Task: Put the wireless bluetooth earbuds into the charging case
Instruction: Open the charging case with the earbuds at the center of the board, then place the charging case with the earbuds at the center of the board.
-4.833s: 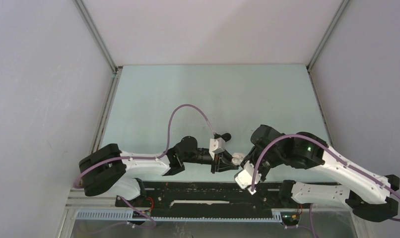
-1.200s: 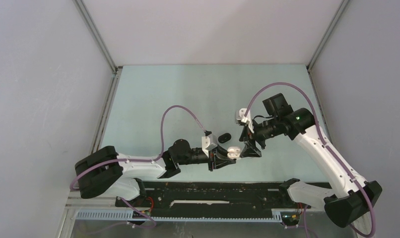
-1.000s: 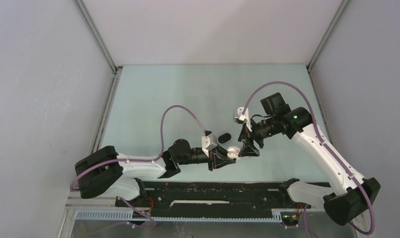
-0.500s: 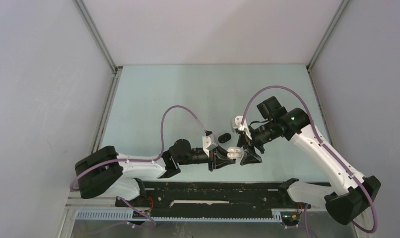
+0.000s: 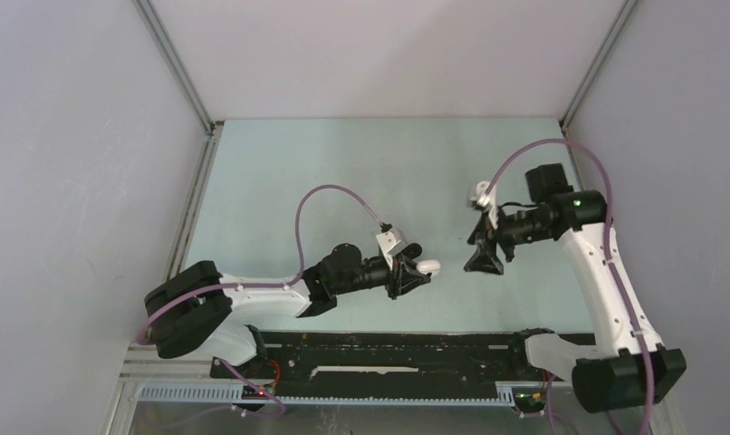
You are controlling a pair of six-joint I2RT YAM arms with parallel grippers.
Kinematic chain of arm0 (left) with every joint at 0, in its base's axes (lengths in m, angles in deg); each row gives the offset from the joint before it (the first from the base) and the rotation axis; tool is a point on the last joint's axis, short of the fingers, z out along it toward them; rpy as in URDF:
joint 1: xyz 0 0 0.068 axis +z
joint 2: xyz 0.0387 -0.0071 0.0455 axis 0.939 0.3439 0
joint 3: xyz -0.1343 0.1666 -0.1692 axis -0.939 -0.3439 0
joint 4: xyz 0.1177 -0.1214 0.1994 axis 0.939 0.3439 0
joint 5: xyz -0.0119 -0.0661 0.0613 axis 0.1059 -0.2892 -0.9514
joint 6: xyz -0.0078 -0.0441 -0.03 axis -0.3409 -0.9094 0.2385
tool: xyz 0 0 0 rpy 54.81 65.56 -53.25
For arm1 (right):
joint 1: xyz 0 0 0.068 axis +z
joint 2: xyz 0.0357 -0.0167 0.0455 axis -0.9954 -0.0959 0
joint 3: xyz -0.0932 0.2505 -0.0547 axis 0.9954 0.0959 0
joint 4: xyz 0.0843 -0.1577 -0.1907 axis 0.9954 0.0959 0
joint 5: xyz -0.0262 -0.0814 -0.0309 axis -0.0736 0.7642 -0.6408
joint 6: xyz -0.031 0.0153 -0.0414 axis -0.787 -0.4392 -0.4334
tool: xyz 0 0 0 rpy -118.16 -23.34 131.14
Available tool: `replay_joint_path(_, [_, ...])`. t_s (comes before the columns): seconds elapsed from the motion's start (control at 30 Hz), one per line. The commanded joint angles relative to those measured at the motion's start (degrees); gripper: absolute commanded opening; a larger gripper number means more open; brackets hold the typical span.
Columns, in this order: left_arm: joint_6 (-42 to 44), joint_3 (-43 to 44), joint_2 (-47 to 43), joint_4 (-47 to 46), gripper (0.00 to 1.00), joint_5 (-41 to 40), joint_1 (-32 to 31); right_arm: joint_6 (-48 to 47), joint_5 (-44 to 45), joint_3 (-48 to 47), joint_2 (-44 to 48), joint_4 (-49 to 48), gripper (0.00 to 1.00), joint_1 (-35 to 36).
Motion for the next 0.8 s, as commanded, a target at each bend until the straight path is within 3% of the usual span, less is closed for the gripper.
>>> replay_joint_path(0.0, [-5.36,5.24,3.06,11.54,0.06,-7.77,1.28,-0.6,-8.31,1.59,-4.77,-1.14,0.72,-15.46])
replay_joint_path(0.07, [-9.2,7.51,4.77,17.63,0.09,-9.48,2.37,1.39,-10.91,4.08,-5.71,-2.39,0.85,-19.33])
replay_joint_path(0.1, [-10.46,8.19,5.47,19.48,0.1,-9.77,2.77,2.86,-11.28,5.69,-5.52,-3.79,0.97,-20.22])
replay_joint_path(0.13, [-11.37,8.42,5.86,20.73,0.12,-10.33,2.98,5.51,-10.89,7.62,-4.93,-6.16,0.99,-20.8])
replay_joint_path(0.27, [-15.24,10.22,8.08,26.89,0.2,-12.18,5.25,24.58,-2.16,17.86,2.06,-27.77,1.0,-21.94])
replay_joint_path(0.37, [-18.14,11.52,9.46,30.34,0.24,-11.25,7.79,33.53,7.0,25.41,8.48,-38.82,1.0,-21.95])
replay_joint_path(0.63, [-27.49,12.07,10.78,35.37,0.28,-6.86,19.96,33.62,6.15,27.9,12.13,-41.64,1.0,-22.08])
replay_joint_path(0.77, [-33.93,12.26,13.92,33.28,0.32,-3.2,21.17,34.32,11.37,27.9,12.57,-43.45,1.0,-22.13])
